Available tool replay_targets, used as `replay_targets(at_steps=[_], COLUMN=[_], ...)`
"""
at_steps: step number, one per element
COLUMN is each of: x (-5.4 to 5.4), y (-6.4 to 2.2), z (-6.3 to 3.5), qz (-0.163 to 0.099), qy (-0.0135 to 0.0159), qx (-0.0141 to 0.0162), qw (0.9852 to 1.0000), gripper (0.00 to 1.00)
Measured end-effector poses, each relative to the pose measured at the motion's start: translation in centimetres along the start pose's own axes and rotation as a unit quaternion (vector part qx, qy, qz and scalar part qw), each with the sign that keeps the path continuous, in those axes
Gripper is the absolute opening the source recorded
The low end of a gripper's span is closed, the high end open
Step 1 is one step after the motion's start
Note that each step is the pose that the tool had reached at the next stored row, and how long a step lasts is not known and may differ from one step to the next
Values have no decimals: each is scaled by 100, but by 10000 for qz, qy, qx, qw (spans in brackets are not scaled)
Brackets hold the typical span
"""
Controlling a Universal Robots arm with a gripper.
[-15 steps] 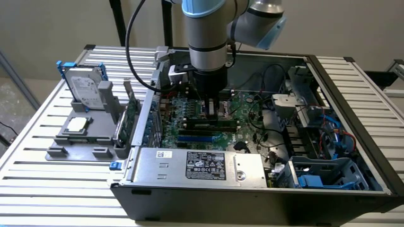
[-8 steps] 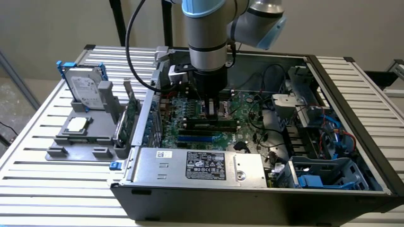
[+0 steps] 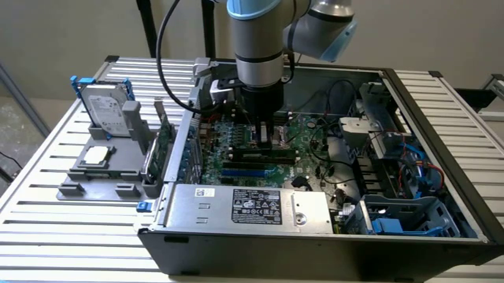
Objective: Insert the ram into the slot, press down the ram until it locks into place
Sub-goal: 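Insert the ram into the slot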
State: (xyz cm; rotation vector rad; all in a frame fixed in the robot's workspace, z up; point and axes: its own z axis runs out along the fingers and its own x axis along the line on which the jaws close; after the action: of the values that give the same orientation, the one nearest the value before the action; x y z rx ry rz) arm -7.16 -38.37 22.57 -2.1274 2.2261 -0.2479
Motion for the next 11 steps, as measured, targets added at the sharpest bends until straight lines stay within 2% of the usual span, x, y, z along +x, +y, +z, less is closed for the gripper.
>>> replay_targets(at_steps=[11], x=[1], y=[-11], z=[-23], qz=[-2], qy=[11], qx=[1], qw=[10000], gripper=[13])
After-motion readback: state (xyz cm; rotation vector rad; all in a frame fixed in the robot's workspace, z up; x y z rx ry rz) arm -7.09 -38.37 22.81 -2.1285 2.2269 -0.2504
